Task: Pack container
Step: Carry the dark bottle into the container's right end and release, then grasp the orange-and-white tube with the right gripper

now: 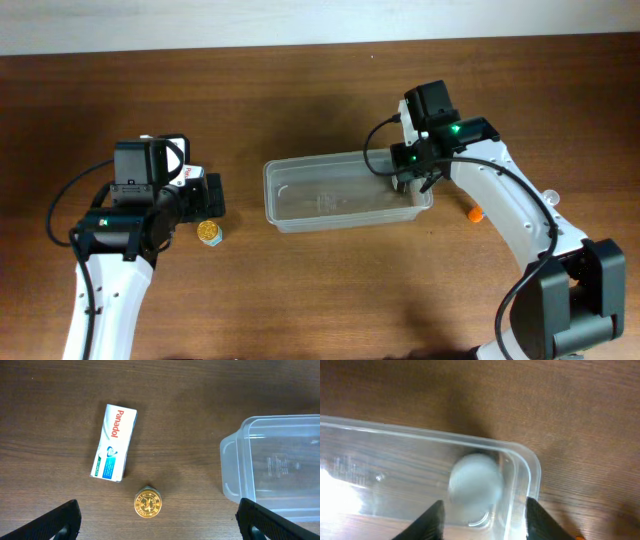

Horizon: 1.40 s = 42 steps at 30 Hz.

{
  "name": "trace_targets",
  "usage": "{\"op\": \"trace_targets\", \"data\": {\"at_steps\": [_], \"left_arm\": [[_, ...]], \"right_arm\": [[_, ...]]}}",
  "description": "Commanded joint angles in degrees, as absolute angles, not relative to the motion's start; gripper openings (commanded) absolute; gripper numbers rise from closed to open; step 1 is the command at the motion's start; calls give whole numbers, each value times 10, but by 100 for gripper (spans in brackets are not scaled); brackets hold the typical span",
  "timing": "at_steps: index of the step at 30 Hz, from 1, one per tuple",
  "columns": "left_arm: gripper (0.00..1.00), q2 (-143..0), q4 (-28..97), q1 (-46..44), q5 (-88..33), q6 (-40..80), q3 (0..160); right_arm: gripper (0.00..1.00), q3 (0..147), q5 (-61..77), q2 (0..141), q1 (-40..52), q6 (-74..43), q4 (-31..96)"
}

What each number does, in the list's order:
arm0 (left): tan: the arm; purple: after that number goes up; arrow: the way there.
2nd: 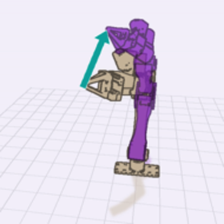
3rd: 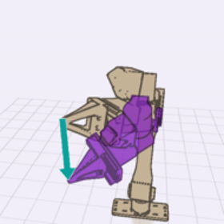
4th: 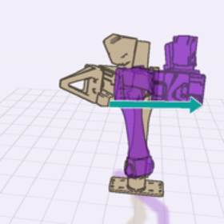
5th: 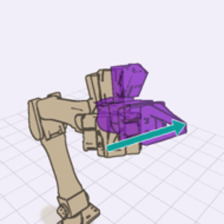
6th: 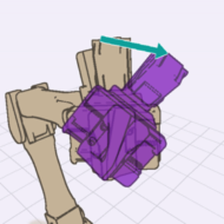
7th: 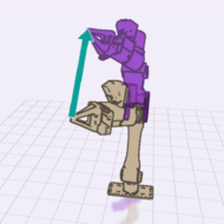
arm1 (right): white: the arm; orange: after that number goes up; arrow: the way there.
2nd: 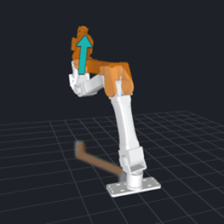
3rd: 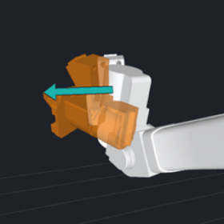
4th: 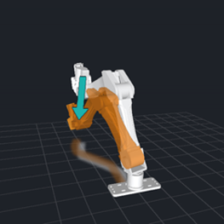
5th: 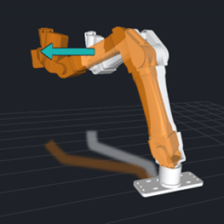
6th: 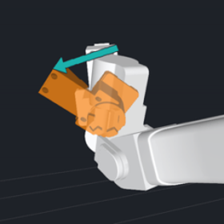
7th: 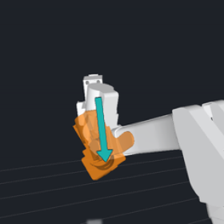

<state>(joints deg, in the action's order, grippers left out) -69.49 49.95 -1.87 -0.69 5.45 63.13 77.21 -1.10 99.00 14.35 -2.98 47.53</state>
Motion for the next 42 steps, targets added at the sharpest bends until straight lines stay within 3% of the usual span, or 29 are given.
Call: {"op": "trace_targets", "data": {"at_steps": [1,8,13,18,34,38,42], "left_arm": [[100,-695,498,-21,-13,57,644],[100,-695,498,-21,-13,57,644],[100,-695,498,-21,-13,57,644],[100,-695,498,-21,-13,57,644],[100,-695,499,-21,-13,57,644],[100,-695,501,-21,-13,57,644],[100,-695,501,-21,-13,57,644]], "right_arm": [[49,772,-21,990,146,-35,475],[59,855,-50,902,135,-67,552],[70,883,-81,821,56,-115,632],[70,871,-46,829,-32,-103,733],[70,759,-46,975,-53,-108,636],[66,759,-48,976,-55,-111,632],[45,759,-48,977,-68,-111,640]]}}
